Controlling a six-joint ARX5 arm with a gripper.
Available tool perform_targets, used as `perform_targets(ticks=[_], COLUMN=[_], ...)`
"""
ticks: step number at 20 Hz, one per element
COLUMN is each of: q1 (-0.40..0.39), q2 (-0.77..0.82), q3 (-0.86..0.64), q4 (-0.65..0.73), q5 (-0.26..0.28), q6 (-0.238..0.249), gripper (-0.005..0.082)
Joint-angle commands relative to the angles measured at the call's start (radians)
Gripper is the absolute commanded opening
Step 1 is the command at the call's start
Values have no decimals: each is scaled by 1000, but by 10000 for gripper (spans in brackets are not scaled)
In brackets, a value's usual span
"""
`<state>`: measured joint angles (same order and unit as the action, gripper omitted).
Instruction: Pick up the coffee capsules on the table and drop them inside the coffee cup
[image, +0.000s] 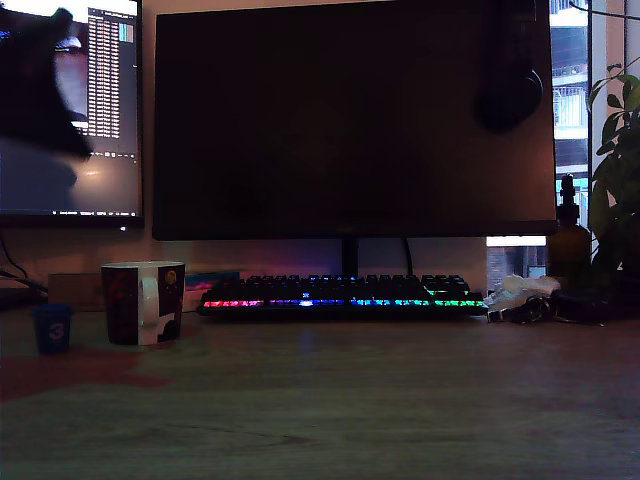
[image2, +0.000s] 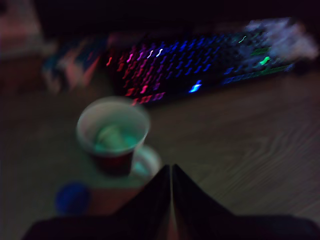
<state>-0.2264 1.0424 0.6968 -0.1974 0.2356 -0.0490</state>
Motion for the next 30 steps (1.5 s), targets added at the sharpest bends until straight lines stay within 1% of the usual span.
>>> perform_targets(ticks=[1,5,8,10,11,14,15,16,19,20,22,23,25,30], q1=[15,66,96,103,104,104,104,103,102,102,102,102,102,102], q2=[-24,-100,-164,-211,-235,-309,-331,-351,-399,-412,-432,-437,-435,-419], q3=[-41,-119,-194,-244,-267,-325,-342,-357,-396,-410,-436,-443,-447,-447], q4=[23,60,102,126,141,163,170,170,169,169,168,168,162,163], q5=[-7,-9,-8,-9,-9,-18,-22,-29,-56,-85,-109,-111,-113,-115], q6=[2,2,-15,-47,-47,-89,-92,-108,-109,-109,-108,-95,-45,-29], gripper=[-20,-20,-20,-20,-20,-20,-20,-20,-20,-20,-20,-20,-20,-18])
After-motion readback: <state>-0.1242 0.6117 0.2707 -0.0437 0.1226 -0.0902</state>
